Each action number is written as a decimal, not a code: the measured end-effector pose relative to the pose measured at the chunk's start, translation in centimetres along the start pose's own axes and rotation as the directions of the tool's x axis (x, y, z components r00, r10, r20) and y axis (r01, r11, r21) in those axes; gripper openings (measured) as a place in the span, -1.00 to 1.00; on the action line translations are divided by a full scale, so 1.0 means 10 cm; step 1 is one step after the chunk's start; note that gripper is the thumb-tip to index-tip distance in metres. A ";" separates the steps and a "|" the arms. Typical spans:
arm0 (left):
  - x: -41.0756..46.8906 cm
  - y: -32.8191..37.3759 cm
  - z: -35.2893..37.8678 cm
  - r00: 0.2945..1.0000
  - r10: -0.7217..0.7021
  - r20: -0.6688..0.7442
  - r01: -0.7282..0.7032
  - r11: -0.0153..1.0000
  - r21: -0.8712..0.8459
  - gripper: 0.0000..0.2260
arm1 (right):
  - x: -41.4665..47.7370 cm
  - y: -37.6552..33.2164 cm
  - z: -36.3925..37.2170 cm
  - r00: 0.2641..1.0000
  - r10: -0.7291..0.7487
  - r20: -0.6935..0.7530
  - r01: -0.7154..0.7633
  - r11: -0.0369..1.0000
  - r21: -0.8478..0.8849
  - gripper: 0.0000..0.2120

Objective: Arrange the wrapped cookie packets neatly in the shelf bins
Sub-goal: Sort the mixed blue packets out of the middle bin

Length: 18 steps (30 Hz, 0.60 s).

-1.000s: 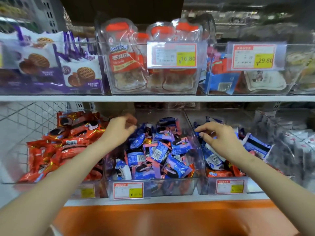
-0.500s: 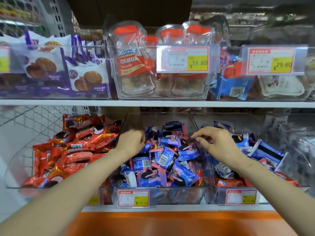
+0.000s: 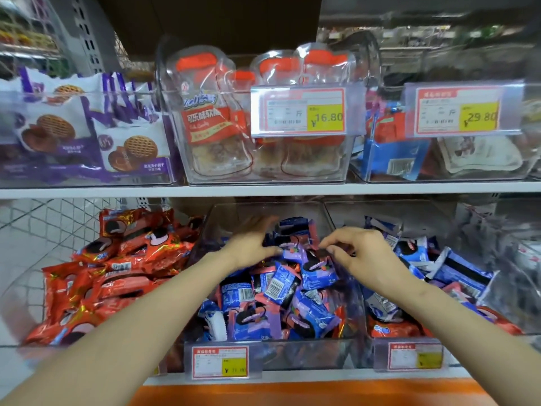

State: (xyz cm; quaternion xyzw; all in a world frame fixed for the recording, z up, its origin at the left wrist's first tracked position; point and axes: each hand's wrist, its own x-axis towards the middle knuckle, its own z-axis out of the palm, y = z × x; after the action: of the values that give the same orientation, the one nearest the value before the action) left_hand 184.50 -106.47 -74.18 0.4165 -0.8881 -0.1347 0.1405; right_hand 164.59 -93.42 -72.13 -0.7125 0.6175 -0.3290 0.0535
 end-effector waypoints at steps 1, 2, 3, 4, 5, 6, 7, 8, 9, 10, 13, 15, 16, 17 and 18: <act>0.06 0.04 0.02 0.998 -0.005 0.057 0.007 0.999 -0.036 -0.35 | 0.00 0.00 0.00 1.000 -0.004 0.000 0.004 1.000 -0.001 -0.83; 0.11 0.08 0.04 0.992 -0.025 0.125 0.031 0.999 -0.044 -0.34 | 0.00 0.01 0.00 1.000 -0.003 -0.001 0.003 1.000 0.000 -0.83; 0.15 0.12 0.06 0.981 -0.059 0.185 0.066 0.997 -0.029 -0.36 | 0.01 0.01 -0.01 1.000 -0.001 -0.005 0.001 1.000 0.002 -0.83; 0.19 0.14 0.08 0.969 -0.099 0.227 0.104 0.994 -0.010 -0.39 | 0.01 0.02 -0.02 1.000 0.005 -0.009 -0.005 1.000 0.005 -0.83; 0.22 0.14 0.09 0.960 -0.130 0.246 0.133 0.991 0.005 -0.41 | 0.00 0.02 -0.03 1.000 0.008 -0.013 -0.008 1.000 0.007 -0.83; 0.23 0.13 0.09 0.957 -0.146 0.251 0.148 0.989 0.014 -0.42 | 0.00 0.02 -0.05 1.000 0.011 -0.016 -0.010 1.000 0.005 -0.83; 0.23 0.12 0.07 0.954 -0.155 0.256 0.154 0.988 0.023 -0.43 | 0.00 0.02 -0.06 1.000 0.009 -0.021 -0.009 1.000 0.001 -0.83; 0.21 0.10 0.04 0.951 -0.164 0.263 0.162 0.986 0.027 -0.44 | 0.00 0.02 -0.08 1.000 0.008 -0.027 -0.008 1.000 -0.002 -0.84; 0.18 0.09 -0.01 0.947 -0.173 0.271 0.171 0.985 0.030 -0.47 | 0.00 0.02 -0.10 1.000 0.009 -0.030 -0.009 1.000 0.001 -0.84; 0.14 0.06 -0.07 0.945 -0.182 0.272 0.178 0.983 0.038 -0.50 | -0.01 0.03 -0.11 1.000 0.010 -0.029 -0.010 1.000 0.006 -0.84; -0.07 0.03 -0.34 0.970 -0.174 0.171 0.159 0.982 0.099 -0.56 | -0.03 0.04 -0.11 1.000 0.009 -0.025 -0.009 1.000 0.008 -0.84; -0.26 0.01 -0.54 0.987 -0.133 0.090 0.122 0.985 0.126 -0.60 | -0.03 0.04 -0.10 1.000 0.016 -0.022 -0.015 1.000 0.006 -0.84; -0.35 -0.01 -0.62 0.990 -0.106 0.092 0.093 0.986 0.136 -0.62 | -0.03 0.04 -0.10 1.000 0.022 -0.021 -0.022 1.000 0.005 -0.84; -0.43 -0.03 -0.69 0.987 -0.082 0.139 0.062 0.988 0.142 -0.66 | -0.03 0.03 -0.09 0.999 0.027 -0.020 -0.027 1.000 0.006 -0.84; -0.50 -0.05 -0.74 0.972 -0.068 0.226 0.036 0.989 0.144 -0.69 | -0.04 0.02 -0.08 0.999 0.030 -0.020 -0.030 1.000 0.009 -0.83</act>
State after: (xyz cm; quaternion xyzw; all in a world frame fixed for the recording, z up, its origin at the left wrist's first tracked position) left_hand 190.62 -103.81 -68.25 0.4299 -0.8943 -0.1236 0.0039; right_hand 163.95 -92.87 -71.76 -0.6997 0.6270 -0.3379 0.0554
